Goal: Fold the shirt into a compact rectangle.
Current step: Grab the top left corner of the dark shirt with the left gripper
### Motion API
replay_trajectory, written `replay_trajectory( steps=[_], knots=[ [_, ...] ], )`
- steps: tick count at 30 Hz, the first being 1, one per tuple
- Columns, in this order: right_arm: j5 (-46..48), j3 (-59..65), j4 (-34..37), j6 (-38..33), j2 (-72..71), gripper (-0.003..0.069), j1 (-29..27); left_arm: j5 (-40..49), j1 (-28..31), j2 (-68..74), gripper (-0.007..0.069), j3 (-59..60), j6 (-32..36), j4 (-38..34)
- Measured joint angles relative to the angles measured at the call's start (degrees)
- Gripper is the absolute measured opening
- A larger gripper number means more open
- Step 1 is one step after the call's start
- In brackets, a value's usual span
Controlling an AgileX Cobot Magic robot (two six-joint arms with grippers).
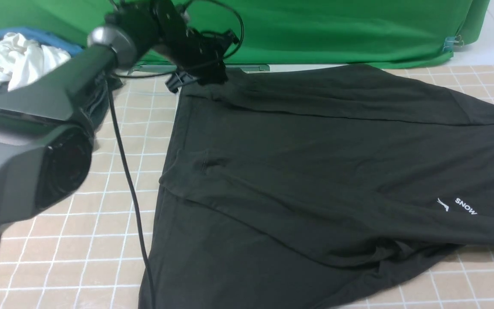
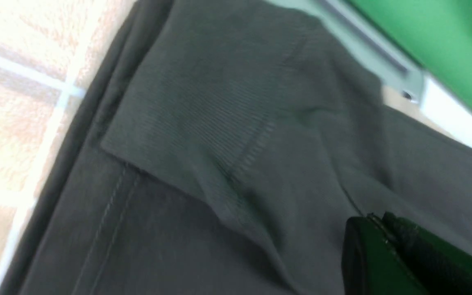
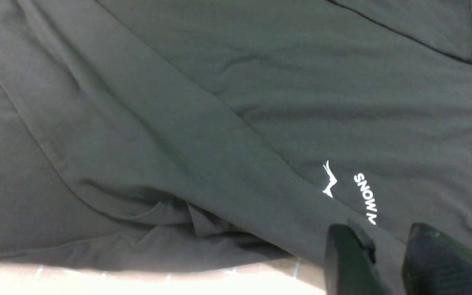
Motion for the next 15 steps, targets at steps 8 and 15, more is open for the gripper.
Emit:
replay_trajectory(
  steps=[8,15],
  knots=[
    [-0.4,0.0,0.0,-0.14,0.0,0.0235,0.0,12.61,0.0,-0.79,0.0024,0.0,0.0,7.09],
    [-0.44,0.0,0.0,-0.14,0.0,0.0235,0.0,10.54,0.0,1.8,0.017,0.0,0.0,4.25]
  ],
)
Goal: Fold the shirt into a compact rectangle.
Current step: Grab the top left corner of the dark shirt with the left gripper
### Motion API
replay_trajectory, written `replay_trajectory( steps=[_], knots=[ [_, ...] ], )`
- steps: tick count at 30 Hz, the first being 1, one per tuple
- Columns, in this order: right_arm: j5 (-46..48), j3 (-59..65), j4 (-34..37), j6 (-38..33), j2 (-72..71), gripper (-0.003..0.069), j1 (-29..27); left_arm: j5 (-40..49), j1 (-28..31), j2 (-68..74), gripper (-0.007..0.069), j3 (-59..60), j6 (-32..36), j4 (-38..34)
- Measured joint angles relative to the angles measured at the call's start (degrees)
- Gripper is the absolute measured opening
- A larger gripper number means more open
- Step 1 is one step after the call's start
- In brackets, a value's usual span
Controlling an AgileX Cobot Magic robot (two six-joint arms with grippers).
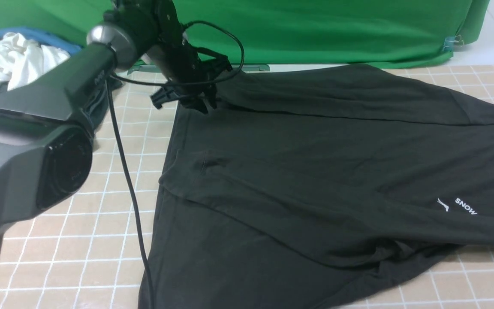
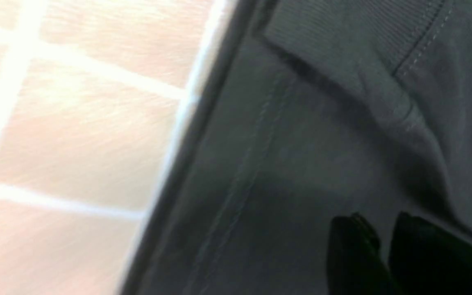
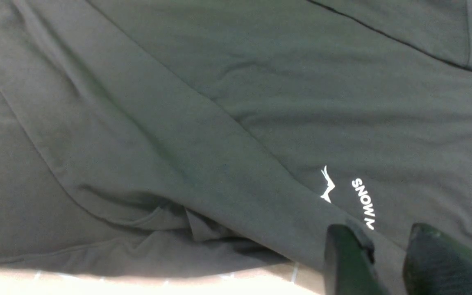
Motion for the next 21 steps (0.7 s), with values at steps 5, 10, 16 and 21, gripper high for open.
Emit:
replay_trajectory(
  steps=[5,10,16,21],
  knots=[
    [0.0,0.0,0.0,0.0,0.0,0.0235,0.0,-6.29,0.0,1.37,0.0358,0.0,0.0,-5.81],
    [-0.03,0.0,0.0,0.25,0.0,0.0235,0.0,-9.74,0.0,2.61,0.0459,-0.06,-3.88,-8.28],
    [-0.03,0.0,0.0,0.44,0.0,0.0235,0.0,-15.58,0.0,3.35,0.0471,-0.06,-5.81,-10.38],
    [-0.03,0.0,0.0,1.11,0.0,0.0235,0.0,-19.97,0.0,3.99,0.0471,0.0,-7.06,-11.11]
  ],
)
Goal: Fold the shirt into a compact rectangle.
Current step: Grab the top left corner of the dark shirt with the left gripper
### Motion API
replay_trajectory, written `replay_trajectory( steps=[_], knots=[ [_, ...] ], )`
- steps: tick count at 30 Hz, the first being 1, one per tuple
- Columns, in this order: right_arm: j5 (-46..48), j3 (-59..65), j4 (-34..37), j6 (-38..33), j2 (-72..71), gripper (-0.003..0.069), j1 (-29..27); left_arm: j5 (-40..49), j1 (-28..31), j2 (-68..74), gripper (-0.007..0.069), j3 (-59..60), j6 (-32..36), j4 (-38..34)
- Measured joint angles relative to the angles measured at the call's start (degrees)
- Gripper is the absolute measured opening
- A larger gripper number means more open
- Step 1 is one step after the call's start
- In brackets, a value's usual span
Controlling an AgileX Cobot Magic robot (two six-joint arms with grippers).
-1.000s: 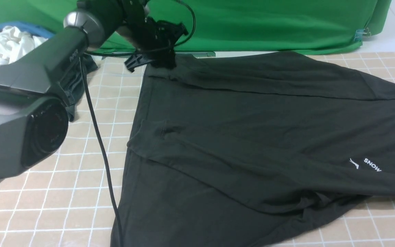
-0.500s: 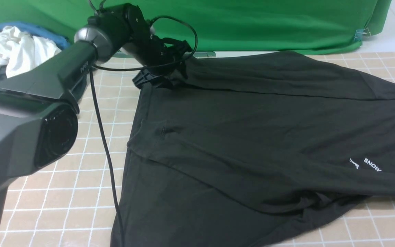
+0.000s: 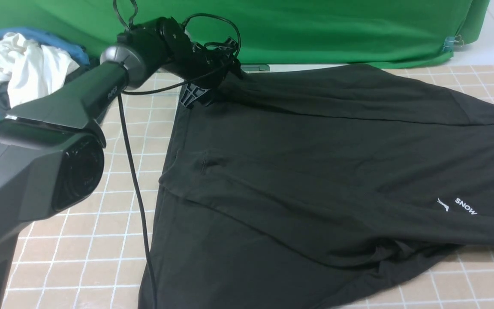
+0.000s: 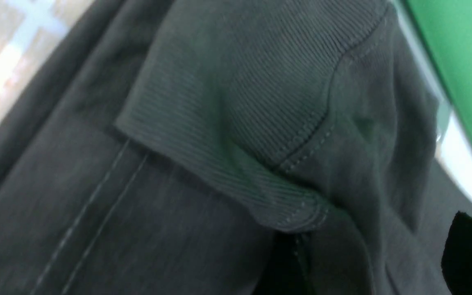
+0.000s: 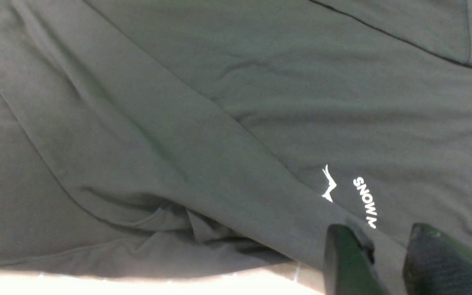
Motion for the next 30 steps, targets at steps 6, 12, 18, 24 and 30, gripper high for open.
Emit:
replay_trajectory(
  steps=[6,12,18,24,30],
  knots=[
    [0.0,0.0,0.0,0.18,0.0,0.0235,0.0,-2.67,0.0,0.79,0.0372,0.0,-0.97,0.51],
    [0.0,0.0,0.0,0.85,0.0,0.0237,0.0,-5.81,0.0,2.24,0.0153,0.0,-1.23,0.83],
    [0.05,0.0,0.0,1.1,0.0,0.0235,0.0,-4.47,0.0,2.47,0.0013,-0.05,-1.41,0.83],
    [0.05,0.0,0.0,1.1,0.0,0.0234,0.0,1.43,0.0,0.21,0.0,0.01,-0.78,4.59],
    [-0.85,0.0,0.0,1.1,0.0,0.0235,0.0,7.33,0.0,-4.28,0.0,0.01,-0.78,7.83]
  ],
)
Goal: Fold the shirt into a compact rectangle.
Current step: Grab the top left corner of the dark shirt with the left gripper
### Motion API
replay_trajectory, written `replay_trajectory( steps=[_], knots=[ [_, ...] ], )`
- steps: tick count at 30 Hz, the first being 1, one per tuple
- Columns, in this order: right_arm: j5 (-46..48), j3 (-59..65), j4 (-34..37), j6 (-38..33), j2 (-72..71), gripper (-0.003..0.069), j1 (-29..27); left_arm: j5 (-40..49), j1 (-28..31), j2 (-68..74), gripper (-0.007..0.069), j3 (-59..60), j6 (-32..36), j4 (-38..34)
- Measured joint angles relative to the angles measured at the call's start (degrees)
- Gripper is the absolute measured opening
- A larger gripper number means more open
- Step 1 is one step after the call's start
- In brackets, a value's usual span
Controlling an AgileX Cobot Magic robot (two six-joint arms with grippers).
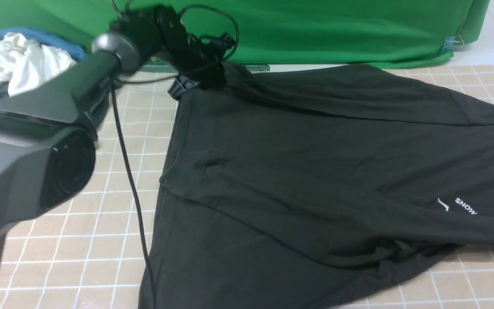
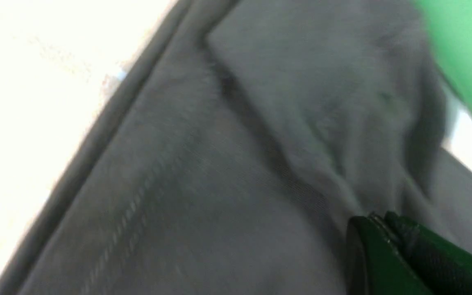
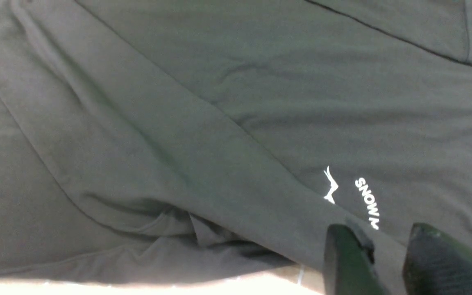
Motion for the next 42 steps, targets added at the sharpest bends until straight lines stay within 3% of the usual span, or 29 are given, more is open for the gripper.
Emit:
replay_trajectory(
  steps=[12,16,23,27,31,42],
  knots=[
    [-1.58,0.0,0.0,-0.07,0.0,0.0237,0.0,10.59,0.13,-4.64,0.0006,0.0,0.26,2.07],
    [-1.58,0.0,0.0,-0.07,0.0,0.0237,0.0,11.04,1.2,-3.31,0.0055,0.0,1.19,2.16],
    [-1.63,0.0,0.0,-0.07,0.0,0.0237,0.0,4.12,3.22,0.31,0.0281,0.0,4.4,0.92],
    [-1.63,0.0,0.0,-0.07,0.0,0.0237,0.0,-1.2,3.33,2.26,0.043,0.0,7.02,-4.33],
    [-1.56,0.0,0.0,-0.07,0.0,0.0237,0.0,-5.71,3.33,3.93,0.0487,0.0,7.99,-9.3],
    [-0.56,0.0,0.0,-0.07,0.0,0.0237,0.0,-11.83,3.33,6.02,0.0502,0.0,11.46,-18.14]
  ],
)
